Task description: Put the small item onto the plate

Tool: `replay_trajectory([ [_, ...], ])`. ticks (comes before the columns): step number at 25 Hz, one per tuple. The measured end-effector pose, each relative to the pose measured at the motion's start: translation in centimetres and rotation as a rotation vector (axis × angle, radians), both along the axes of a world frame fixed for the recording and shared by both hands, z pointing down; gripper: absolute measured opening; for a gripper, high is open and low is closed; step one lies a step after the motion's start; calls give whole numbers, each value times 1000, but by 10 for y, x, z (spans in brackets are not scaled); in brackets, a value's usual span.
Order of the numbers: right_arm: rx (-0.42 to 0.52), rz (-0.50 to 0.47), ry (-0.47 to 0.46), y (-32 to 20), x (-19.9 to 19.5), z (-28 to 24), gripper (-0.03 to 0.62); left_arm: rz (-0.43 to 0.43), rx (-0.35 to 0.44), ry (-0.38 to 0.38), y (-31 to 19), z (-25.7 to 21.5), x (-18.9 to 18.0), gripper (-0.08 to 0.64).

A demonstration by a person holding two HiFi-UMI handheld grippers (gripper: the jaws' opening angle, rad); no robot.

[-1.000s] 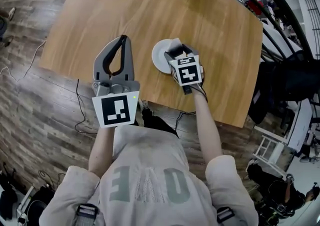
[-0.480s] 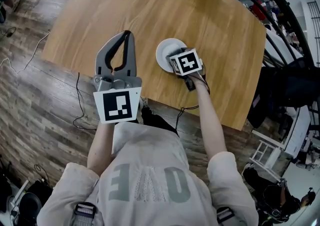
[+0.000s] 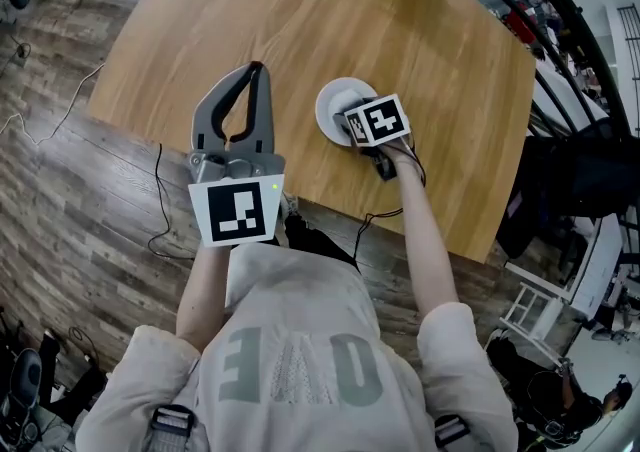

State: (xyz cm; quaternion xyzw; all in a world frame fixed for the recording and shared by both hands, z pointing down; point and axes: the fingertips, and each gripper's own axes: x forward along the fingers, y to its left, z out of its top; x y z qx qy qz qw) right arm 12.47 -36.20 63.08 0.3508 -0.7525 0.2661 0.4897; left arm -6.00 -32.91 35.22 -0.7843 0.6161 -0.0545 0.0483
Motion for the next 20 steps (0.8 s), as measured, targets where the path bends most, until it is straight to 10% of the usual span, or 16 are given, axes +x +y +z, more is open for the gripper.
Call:
replay_trajectory([
  [11, 47, 2, -25, -4, 1, -14, 310, 13, 24, -1, -5, -9, 5, 9],
  [20, 383, 134, -332, -39, -17, -163, 308, 64, 78, 4, -10, -31, 14, 9],
])
